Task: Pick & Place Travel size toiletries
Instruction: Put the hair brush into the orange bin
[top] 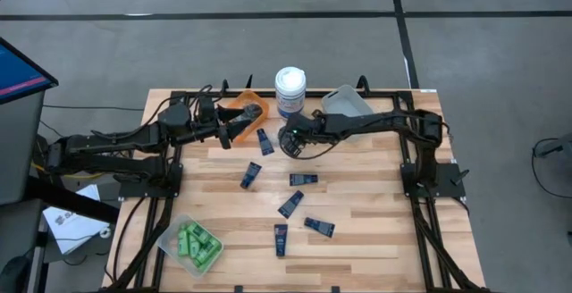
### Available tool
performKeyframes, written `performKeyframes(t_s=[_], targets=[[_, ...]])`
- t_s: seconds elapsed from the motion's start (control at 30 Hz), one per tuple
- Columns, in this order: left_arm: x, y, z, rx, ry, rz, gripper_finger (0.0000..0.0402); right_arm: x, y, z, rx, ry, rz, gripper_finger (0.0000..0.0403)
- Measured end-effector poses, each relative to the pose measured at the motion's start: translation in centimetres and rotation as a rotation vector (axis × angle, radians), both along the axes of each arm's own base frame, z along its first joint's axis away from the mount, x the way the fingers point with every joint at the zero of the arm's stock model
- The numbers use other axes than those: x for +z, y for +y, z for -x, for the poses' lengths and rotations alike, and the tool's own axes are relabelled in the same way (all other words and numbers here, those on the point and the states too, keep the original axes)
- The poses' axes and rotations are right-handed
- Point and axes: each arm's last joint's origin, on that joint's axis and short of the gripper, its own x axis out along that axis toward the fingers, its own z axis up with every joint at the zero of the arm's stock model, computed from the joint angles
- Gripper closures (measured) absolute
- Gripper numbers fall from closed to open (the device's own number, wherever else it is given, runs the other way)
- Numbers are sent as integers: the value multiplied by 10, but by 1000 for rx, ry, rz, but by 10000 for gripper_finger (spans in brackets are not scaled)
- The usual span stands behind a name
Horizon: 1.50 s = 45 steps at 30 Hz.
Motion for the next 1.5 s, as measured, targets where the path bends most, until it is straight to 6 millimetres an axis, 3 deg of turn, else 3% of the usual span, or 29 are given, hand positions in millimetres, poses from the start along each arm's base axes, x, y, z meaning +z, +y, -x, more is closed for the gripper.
performKeyframes(t_s=[0.13,0.37,0.63,0.97,1.2,1.5], targets=[[-5,0,0,4,7,40,112,25,17,4,19,-30,70,402],[-38,0,2,21,71,121,112,63,50,15,63,-89,176,402],[-61,-1,5,35,32,156,112,90,86,25,122,-161,256,403],[-71,-5,4,-104,-15,162,112,99,115,22,215,-237,292,403],[-82,-8,-16,-210,-19,166,112,102,117,19,230,-270,306,403],[-104,-4,-40,-216,-3,172,119,102,117,19,240,-265,316,403]])
